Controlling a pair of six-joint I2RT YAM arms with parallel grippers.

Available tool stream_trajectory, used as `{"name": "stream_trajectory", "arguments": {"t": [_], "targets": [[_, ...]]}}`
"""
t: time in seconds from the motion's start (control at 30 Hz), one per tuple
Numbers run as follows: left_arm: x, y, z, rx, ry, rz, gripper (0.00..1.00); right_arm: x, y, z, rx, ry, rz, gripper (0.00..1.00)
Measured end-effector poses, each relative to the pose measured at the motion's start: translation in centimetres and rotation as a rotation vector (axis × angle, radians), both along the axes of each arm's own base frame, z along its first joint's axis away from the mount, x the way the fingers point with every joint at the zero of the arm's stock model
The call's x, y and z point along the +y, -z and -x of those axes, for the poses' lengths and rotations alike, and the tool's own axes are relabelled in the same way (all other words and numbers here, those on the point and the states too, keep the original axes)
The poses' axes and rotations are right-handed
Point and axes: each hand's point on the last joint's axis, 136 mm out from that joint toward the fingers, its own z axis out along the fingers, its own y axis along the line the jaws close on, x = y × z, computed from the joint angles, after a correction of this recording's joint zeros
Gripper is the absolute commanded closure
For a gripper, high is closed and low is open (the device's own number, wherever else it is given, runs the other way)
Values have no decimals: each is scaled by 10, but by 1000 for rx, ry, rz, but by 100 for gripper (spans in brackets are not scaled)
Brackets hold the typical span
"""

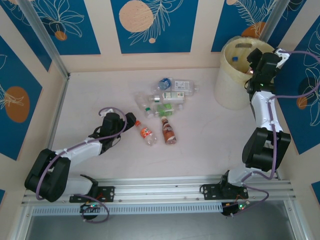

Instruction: Put the plastic bottles in the bin

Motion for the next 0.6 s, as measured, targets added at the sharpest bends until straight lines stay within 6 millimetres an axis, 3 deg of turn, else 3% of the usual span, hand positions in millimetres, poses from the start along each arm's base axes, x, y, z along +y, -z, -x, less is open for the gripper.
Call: {"name": "stream_trajectory", "arguments": {"t": [0.33, 0.6], "targets": [[0, 3, 0, 18, -10, 5, 0, -2, 5, 32, 28, 103, 4, 0], [-2, -2, -6, 69, -37, 13, 0, 35, -14, 59, -42, -20, -22, 1]]}}
